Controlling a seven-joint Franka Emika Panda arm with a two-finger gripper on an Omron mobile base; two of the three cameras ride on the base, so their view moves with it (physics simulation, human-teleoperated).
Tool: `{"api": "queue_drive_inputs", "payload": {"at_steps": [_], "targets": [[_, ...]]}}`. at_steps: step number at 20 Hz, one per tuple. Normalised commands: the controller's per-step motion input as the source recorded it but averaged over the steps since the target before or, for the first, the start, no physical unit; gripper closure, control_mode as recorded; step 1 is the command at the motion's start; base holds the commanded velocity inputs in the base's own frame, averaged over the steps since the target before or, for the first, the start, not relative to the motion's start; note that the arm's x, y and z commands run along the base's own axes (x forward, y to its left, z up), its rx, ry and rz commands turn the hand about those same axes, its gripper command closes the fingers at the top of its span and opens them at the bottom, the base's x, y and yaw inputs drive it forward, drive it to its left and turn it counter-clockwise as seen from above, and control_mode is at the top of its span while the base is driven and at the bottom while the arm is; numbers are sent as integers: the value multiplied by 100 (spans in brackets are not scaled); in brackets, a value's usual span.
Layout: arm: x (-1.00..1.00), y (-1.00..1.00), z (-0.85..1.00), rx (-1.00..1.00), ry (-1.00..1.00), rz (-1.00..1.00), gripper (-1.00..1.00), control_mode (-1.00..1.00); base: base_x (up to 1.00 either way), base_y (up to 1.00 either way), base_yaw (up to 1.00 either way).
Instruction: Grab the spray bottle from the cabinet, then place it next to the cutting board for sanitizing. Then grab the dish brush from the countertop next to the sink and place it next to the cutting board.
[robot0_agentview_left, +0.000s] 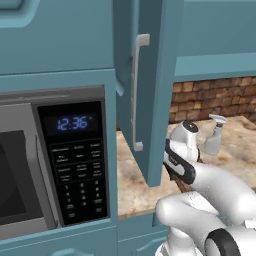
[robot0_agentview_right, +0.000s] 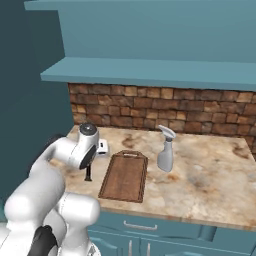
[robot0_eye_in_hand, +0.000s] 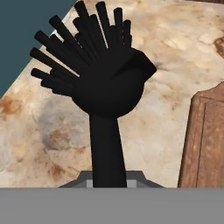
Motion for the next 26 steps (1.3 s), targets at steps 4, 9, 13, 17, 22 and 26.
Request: {"api": "queue_drive_inputs", "payload": {"at_steps": [4,9,13,17,22,26], "targets": [[44,0,-48,0,4,0,100,-100,0,0,0],[45,0,-56,0,6,0,100,-100,0,0,0],[31,0,-44,0,3,0,100,-100,0,0,0],[14,0,-38,0,1,0,100,-100,0,0,0],[10,1,-24,0,5,0,-100,-100,0,0,0],[-6,0,8,0,0,0,-100,-100,0,0,0]]}}
